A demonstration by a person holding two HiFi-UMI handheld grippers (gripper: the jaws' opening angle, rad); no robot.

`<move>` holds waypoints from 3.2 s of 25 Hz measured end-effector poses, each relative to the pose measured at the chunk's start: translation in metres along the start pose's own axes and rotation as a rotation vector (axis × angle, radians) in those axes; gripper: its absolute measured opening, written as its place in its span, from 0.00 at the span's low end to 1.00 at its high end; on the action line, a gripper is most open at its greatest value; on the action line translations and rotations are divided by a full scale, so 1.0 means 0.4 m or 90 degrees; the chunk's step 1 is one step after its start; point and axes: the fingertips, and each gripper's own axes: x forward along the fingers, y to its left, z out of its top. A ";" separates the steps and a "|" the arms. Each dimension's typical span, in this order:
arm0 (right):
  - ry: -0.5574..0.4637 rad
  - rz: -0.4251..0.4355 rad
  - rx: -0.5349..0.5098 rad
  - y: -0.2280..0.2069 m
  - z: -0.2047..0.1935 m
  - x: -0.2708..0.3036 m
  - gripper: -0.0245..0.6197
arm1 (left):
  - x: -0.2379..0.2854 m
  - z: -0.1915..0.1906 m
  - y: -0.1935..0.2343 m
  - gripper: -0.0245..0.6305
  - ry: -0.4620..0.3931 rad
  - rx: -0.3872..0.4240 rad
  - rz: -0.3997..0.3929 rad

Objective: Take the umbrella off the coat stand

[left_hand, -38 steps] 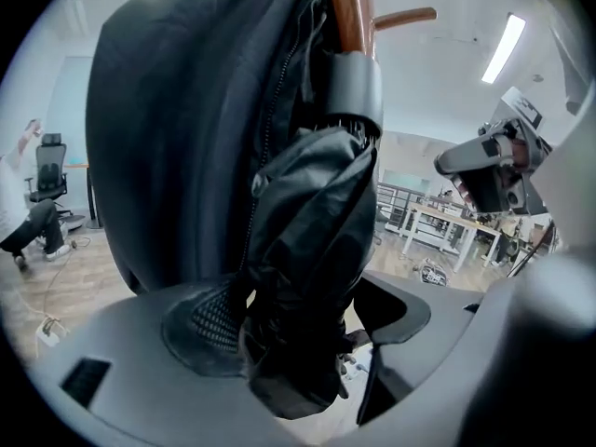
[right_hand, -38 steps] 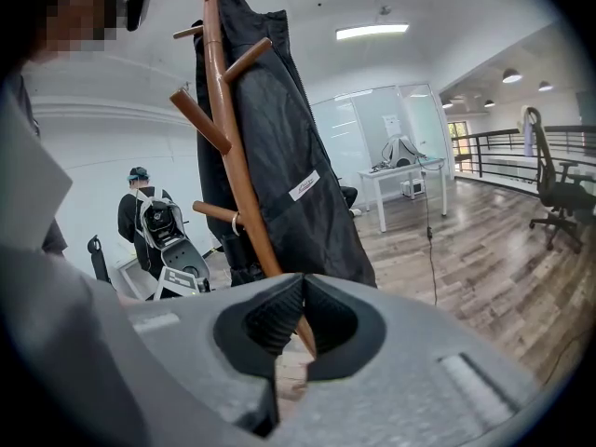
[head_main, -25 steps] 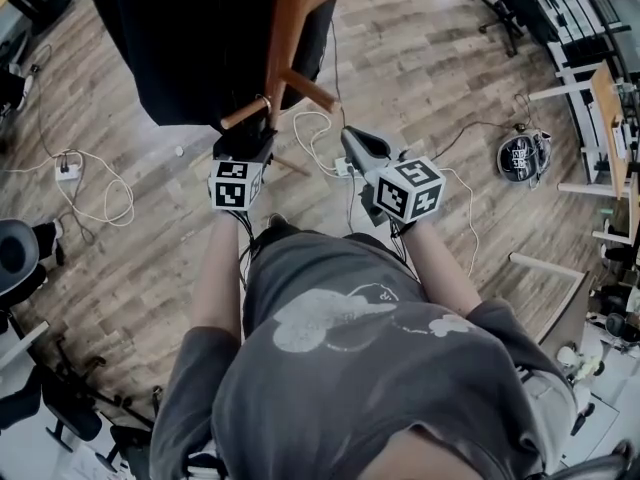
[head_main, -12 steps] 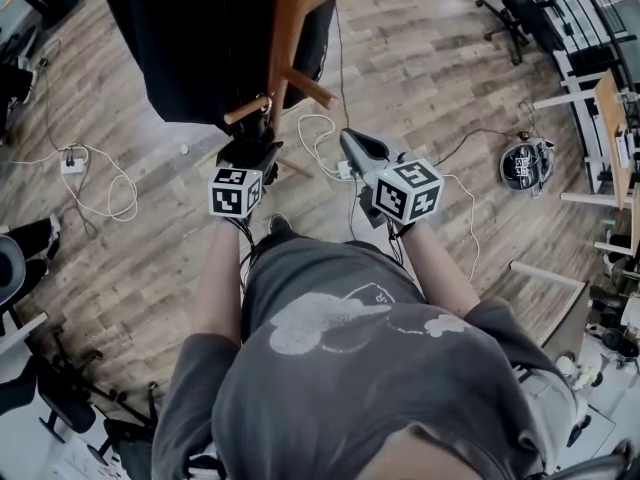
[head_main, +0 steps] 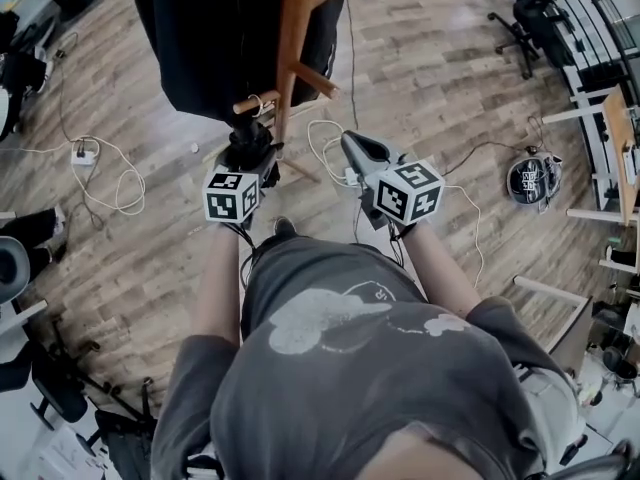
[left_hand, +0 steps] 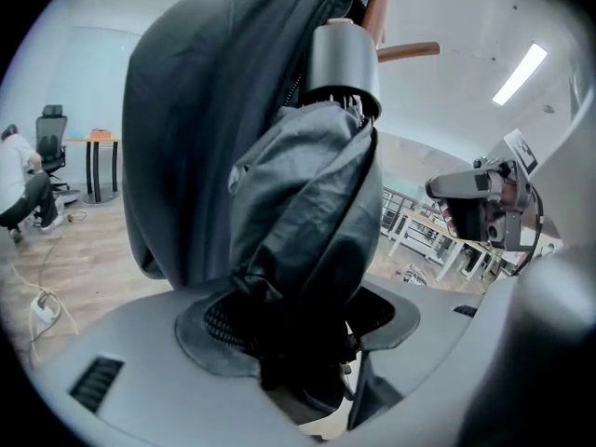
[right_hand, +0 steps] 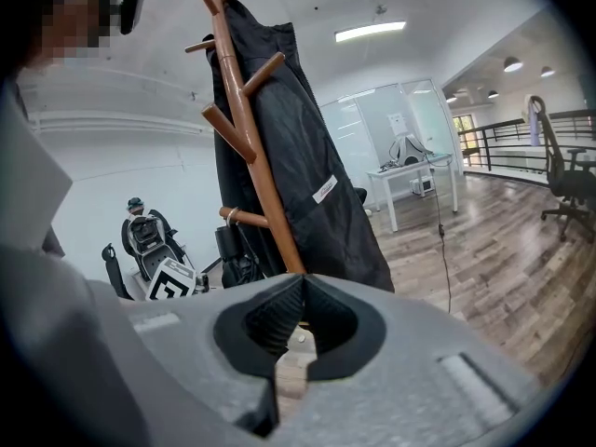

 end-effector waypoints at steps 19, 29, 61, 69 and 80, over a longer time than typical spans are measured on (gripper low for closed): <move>-0.038 0.050 -0.005 0.016 0.007 -0.129 0.04 | -0.179 0.054 -0.110 0.45 -0.074 -0.044 0.064; -0.058 0.069 0.001 0.011 -0.027 -0.281 0.04 | -0.283 0.065 -0.285 0.45 -0.119 -0.036 0.083; -0.023 0.185 0.026 0.021 -0.245 -0.478 0.04 | -0.462 -0.167 -0.675 0.45 -0.147 -0.094 0.141; -0.038 0.152 -0.014 0.058 -0.257 -0.500 0.04 | -0.484 -0.248 -0.702 0.45 -0.133 -0.094 0.114; -0.061 0.158 -0.051 0.253 -0.305 -0.636 0.04 | -0.655 -0.351 -0.780 0.45 -0.147 -0.088 0.096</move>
